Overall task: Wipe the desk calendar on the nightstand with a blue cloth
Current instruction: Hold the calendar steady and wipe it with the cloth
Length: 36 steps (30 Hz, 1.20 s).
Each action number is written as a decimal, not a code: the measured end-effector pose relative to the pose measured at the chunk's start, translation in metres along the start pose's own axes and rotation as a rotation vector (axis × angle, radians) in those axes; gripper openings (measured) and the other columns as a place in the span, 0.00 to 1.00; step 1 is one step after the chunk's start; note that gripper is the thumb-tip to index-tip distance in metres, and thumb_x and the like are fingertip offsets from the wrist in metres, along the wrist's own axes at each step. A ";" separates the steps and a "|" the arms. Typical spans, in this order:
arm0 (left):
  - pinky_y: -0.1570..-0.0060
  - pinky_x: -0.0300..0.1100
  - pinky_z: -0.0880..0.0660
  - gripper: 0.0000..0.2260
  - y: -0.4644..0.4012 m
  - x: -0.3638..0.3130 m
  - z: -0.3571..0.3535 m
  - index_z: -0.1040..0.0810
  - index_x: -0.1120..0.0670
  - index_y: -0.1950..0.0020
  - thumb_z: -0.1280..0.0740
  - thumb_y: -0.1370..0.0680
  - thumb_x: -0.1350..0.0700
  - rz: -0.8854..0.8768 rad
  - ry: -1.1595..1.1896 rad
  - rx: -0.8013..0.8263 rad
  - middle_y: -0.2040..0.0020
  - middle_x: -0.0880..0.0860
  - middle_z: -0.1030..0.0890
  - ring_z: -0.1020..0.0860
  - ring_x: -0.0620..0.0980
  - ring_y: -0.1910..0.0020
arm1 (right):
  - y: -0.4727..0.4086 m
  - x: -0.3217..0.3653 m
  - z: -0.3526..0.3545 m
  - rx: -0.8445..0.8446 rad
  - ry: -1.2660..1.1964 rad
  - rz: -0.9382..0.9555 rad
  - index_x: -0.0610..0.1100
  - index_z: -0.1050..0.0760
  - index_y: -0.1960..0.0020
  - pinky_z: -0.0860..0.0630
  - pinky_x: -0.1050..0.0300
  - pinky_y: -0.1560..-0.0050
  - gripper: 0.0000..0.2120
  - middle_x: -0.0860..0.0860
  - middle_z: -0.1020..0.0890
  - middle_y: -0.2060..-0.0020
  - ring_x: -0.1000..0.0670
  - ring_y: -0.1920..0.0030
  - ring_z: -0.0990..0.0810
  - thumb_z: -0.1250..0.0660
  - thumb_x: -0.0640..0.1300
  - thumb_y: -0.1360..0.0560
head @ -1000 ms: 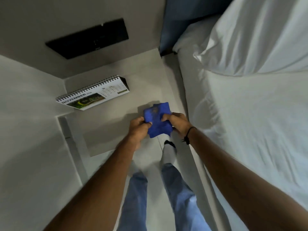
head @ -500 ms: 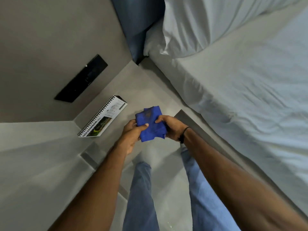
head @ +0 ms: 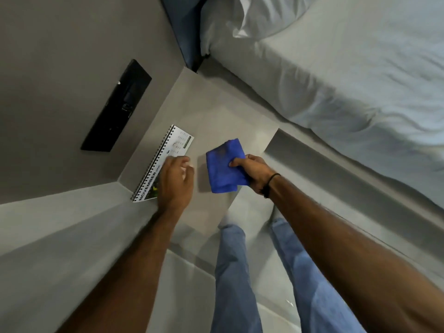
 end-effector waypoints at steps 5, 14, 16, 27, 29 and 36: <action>0.30 0.56 0.32 0.23 -0.013 0.032 0.038 0.34 0.58 0.23 0.46 0.15 0.49 -0.368 -0.580 -0.060 0.24 0.59 0.30 0.29 0.61 0.27 | -0.016 -0.020 -0.032 -0.105 -0.071 0.008 0.47 0.28 0.52 0.16 0.43 0.45 0.18 0.41 0.17 0.46 0.43 0.52 0.17 0.23 0.35 0.33; 0.17 0.56 0.60 0.29 -0.059 0.082 0.022 0.62 0.53 0.16 0.61 0.15 0.43 -0.598 -0.726 0.174 0.14 0.53 0.58 0.55 0.57 0.15 | -0.039 -0.043 -0.099 -0.137 -0.163 0.087 0.42 0.23 0.40 0.17 0.40 0.41 0.22 0.41 0.17 0.41 0.38 0.42 0.16 0.22 0.36 0.32; 0.18 0.53 0.62 0.29 -0.061 0.084 0.021 0.62 0.52 0.16 0.60 0.15 0.45 -0.610 -0.676 0.161 0.14 0.53 0.56 0.57 0.55 0.15 | -0.038 -0.043 -0.110 -0.125 -0.203 0.095 0.40 0.22 0.40 0.17 0.39 0.42 0.22 0.39 0.16 0.41 0.36 0.42 0.16 0.23 0.36 0.32; 0.18 0.53 0.63 0.29 -0.061 0.078 0.021 0.54 0.56 0.16 0.60 0.15 0.44 -0.594 -0.544 0.217 0.14 0.54 0.53 0.55 0.58 0.15 | -0.021 -0.018 -0.149 -0.006 -0.279 0.112 0.37 0.20 0.39 0.18 0.40 0.40 0.21 0.39 0.15 0.41 0.37 0.41 0.15 0.22 0.38 0.30; 0.19 0.51 0.65 0.30 -0.061 0.078 0.021 0.54 0.56 0.16 0.61 0.15 0.43 -0.591 -0.551 0.218 0.14 0.54 0.52 0.55 0.58 0.15 | -0.021 -0.016 -0.149 -0.015 -0.290 0.125 0.40 0.21 0.43 0.18 0.40 0.40 0.17 0.39 0.15 0.40 0.37 0.41 0.15 0.22 0.38 0.30; 0.20 0.48 0.69 0.31 -0.063 0.076 0.021 0.54 0.56 0.16 0.62 0.16 0.41 -0.585 -0.574 0.216 0.14 0.56 0.53 0.55 0.59 0.15 | -0.023 -0.007 -0.141 0.010 -0.208 0.154 0.36 0.22 0.38 0.18 0.40 0.40 0.23 0.39 0.15 0.40 0.38 0.40 0.16 0.21 0.37 0.31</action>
Point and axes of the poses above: each hand's wrist, its own y-axis away from the middle knuckle, its own z-axis out of the back of the hand, x = y × z, the point moved 8 cm from there along -y, towards the middle knuckle
